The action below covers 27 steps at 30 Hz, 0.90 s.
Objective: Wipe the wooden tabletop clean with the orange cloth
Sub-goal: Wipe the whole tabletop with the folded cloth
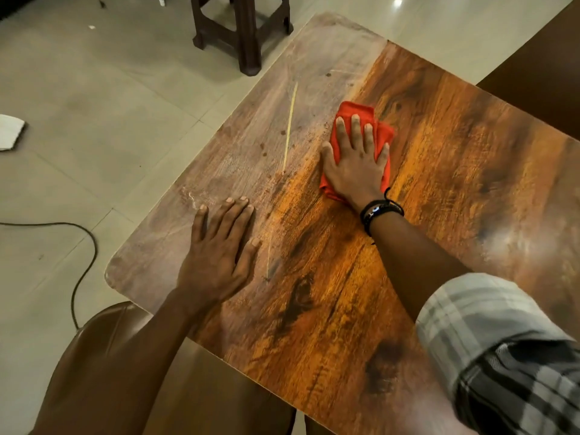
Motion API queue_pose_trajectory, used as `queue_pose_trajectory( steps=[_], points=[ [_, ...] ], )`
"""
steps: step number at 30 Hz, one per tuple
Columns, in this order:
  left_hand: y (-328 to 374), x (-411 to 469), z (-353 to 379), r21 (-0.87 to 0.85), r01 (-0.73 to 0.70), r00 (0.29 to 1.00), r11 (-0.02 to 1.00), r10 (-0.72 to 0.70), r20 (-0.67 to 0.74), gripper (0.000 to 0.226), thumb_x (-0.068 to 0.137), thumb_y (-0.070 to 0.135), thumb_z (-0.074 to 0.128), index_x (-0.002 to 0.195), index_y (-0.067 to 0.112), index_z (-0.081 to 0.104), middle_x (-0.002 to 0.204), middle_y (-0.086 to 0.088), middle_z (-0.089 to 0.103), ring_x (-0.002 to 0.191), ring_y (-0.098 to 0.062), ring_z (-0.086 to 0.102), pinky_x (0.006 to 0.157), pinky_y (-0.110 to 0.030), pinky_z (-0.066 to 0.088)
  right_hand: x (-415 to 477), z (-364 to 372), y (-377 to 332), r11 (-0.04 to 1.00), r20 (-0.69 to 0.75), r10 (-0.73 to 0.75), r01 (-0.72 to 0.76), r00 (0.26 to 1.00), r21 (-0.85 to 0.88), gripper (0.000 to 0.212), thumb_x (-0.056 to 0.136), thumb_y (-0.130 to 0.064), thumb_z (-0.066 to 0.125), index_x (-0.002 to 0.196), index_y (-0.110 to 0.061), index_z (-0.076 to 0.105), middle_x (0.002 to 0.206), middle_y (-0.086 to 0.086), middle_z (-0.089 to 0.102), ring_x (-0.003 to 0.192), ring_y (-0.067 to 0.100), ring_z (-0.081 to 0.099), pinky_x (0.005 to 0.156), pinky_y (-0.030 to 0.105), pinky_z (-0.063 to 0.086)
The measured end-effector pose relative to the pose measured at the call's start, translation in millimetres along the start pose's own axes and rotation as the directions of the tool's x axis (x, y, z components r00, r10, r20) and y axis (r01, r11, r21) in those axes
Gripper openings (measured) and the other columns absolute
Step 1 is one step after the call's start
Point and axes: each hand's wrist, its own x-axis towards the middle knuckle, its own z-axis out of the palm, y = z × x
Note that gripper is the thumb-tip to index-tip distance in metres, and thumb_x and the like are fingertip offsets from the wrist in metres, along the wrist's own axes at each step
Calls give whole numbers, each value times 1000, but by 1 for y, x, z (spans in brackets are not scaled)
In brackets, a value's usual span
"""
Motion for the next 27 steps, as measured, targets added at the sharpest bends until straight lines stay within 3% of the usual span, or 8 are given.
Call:
queue_pose_trajectory(
  steps=[5, 8, 11, 14, 20, 27],
  points=[
    [0, -1, 1, -91, 34, 999, 995, -35, -9, 59, 102, 42, 26, 153, 13, 31, 159, -6, 32, 151, -19, 18, 121, -55, 8, -74, 24, -35, 993, -19, -117, 117, 993, -13, 62, 105, -52, 22, 162, -31, 8, 170, -2, 1, 157, 24, -2, 122, 62, -4],
    [0, -4, 1, -206, 30, 996, 978, -47, -79, 54, 104, 36, 27, 150, 10, 36, 156, -10, 38, 148, -22, 27, 120, -52, 19, -148, 37, -64, 978, -15, -204, 204, 979, 29, 60, 106, -49, 22, 162, -30, 10, 170, -1, 2, 157, 22, -3, 123, 60, -3],
    [0, -6, -5, -548, 138, 971, 825, -222, -90, 52, 105, 41, 27, 148, 15, 40, 154, -6, 42, 144, -19, 35, 118, -49, 30, -237, 49, -92, 944, 55, -328, 326, 943, 49, 57, 107, -46, 25, 160, -28, 21, 170, -1, 4, 157, 22, -7, 123, 61, 1],
    [-3, -6, -6, -639, 118, 958, 760, -256, -127, 53, 104, 48, 28, 146, 19, 43, 150, -4, 45, 140, -18, 40, 113, -50, 37, -289, 60, -99, 910, 91, -413, 413, 906, 27, 53, 107, -45, 30, 157, -28, 32, 170, -3, 7, 157, 21, -5, 123, 60, 9],
    [-7, -3, -3, -648, 127, 951, 751, -278, -135, 57, 103, 49, 29, 142, 13, 49, 146, -7, 51, 136, -19, 46, 110, -50, 40, -237, 51, -68, 883, 72, -468, 469, 881, 7, 56, 106, -48, 31, 159, -32, 24, 169, -6, 13, 157, 16, -1, 124, 57, 4],
    [-7, -3, -2, -643, 135, 959, 754, -264, -108, 53, 103, 47, 28, 144, 16, 44, 148, -9, 48, 137, -25, 43, 109, -56, 39, -85, 22, -9, 975, 22, -223, 223, 975, -23, 62, 102, -53, 24, 161, -36, 12, 170, -7, 6, 157, 18, 3, 124, 58, 3]
  ],
)
